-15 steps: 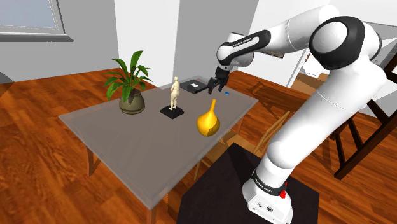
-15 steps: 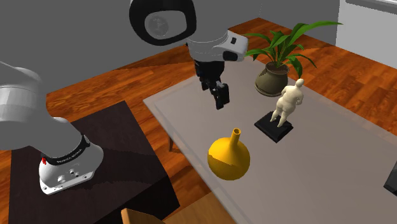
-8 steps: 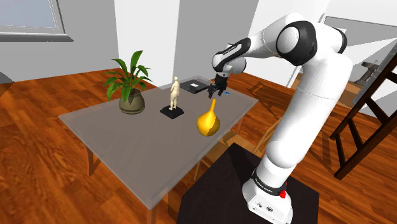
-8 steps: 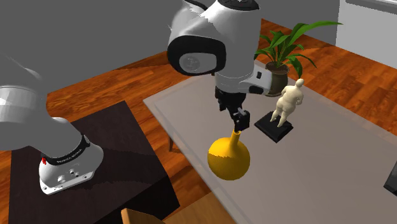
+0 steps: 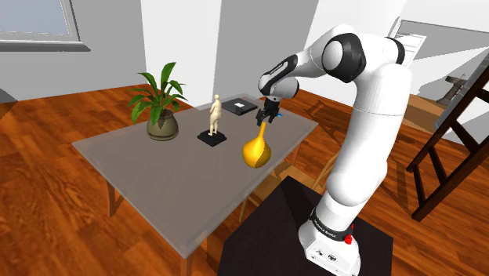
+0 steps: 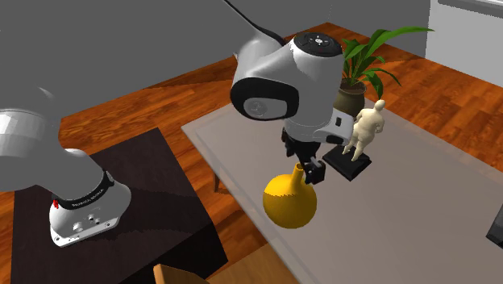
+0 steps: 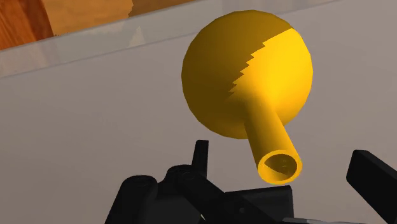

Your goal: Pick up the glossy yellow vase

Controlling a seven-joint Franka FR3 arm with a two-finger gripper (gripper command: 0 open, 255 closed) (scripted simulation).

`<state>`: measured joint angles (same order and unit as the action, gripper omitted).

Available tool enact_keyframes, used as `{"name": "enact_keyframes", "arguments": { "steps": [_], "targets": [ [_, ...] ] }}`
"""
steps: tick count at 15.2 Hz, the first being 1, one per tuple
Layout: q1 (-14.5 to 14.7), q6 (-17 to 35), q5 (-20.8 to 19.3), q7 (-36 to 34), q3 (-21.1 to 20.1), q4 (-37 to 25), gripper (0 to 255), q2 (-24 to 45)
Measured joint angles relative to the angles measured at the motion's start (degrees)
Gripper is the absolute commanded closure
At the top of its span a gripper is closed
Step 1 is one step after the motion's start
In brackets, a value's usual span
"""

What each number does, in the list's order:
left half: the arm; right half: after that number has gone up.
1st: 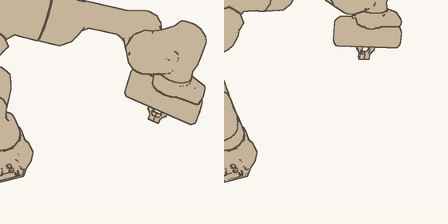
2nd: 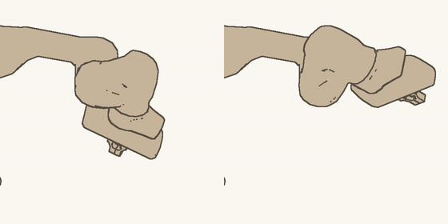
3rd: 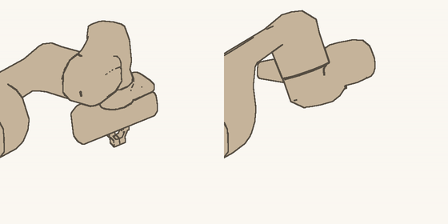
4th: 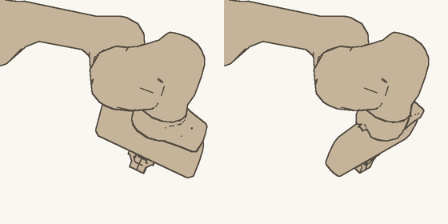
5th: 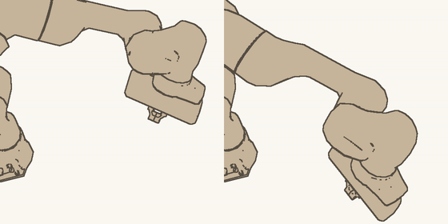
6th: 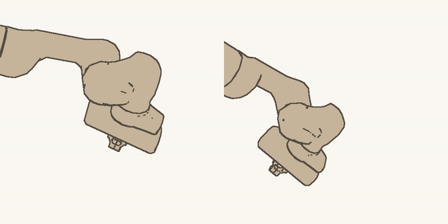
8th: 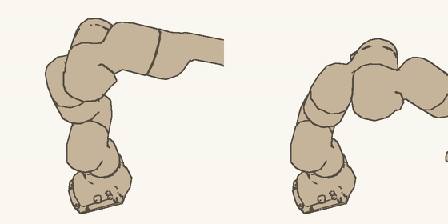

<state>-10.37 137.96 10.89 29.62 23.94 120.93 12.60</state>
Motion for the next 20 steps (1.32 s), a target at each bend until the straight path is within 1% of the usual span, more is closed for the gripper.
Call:
{"name": "enact_keyframes", "arguments": {
  "steps": [3, 4, 14, 20],
  "targets": [
    [-0.3, 2.0, 1.1, 0.9, -0.4, 0.8, 0, 1.4],
    [-0.3, 2.2, 1.3, 1.0, -0.5, 0.8, 255, 1.6],
    [-0.4, 2.5, 1.5, 1.1, -0.5, 0.8, 255, 1.8],
    [0.2, -0.8, -0.5, -0.4, 0.2, -0.1, 255, -0.7]
  ]
}}
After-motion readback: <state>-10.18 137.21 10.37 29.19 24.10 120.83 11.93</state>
